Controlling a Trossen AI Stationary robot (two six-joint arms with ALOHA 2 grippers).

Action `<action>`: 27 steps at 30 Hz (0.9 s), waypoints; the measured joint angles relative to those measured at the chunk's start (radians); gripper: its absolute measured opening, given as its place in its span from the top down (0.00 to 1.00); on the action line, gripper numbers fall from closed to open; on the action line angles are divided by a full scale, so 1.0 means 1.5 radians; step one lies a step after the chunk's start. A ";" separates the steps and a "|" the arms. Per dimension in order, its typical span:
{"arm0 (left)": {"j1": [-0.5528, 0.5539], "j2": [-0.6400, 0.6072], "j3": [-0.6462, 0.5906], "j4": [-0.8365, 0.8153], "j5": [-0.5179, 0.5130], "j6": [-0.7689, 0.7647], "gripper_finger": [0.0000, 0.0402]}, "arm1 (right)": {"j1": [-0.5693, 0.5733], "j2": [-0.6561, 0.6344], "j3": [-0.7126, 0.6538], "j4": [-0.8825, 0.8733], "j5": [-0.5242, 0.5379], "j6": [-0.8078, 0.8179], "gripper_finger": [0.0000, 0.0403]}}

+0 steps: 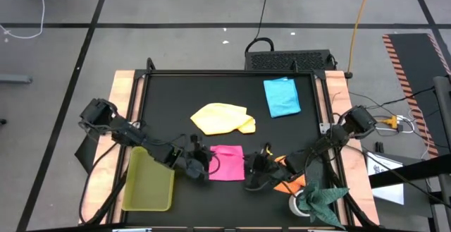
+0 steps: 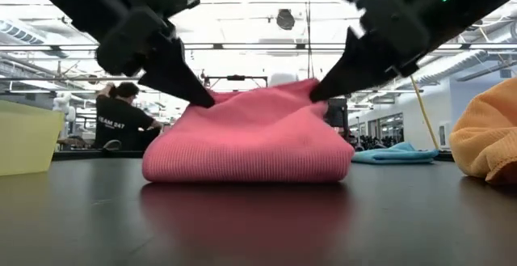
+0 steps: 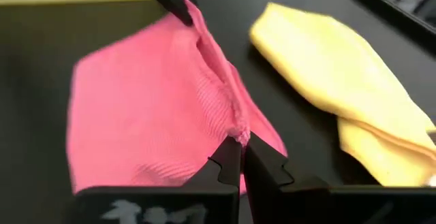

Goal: Fold microfiber towels
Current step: Fold the pink microfiber towel

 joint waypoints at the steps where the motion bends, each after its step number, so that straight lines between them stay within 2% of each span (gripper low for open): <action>1: 0.005 0.000 -0.001 0.003 0.004 -0.001 0.99 | -0.008 0.000 0.000 -0.007 -0.012 0.008 1.00; 8: 0.040 0.000 -0.052 0.067 0.043 -0.029 0.92 | -0.053 0.024 0.000 -0.019 -0.066 0.022 1.00; 14: 0.058 0.000 -0.093 0.127 0.049 -0.050 0.91 | -0.084 0.034 0.000 -0.031 -0.078 0.032 1.00; 19: 0.071 0.000 -0.099 0.127 0.075 -0.051 0.90 | -0.104 0.034 0.000 -0.032 -0.098 0.032 1.00; 23: 0.076 0.000 -0.099 0.126 0.086 -0.053 0.84 | -0.119 0.034 0.000 -0.033 -0.156 0.031 1.00; 27: 0.079 0.000 -0.099 0.125 0.087 -0.063 0.75 | -0.119 0.034 0.000 -0.032 -0.160 0.021 0.97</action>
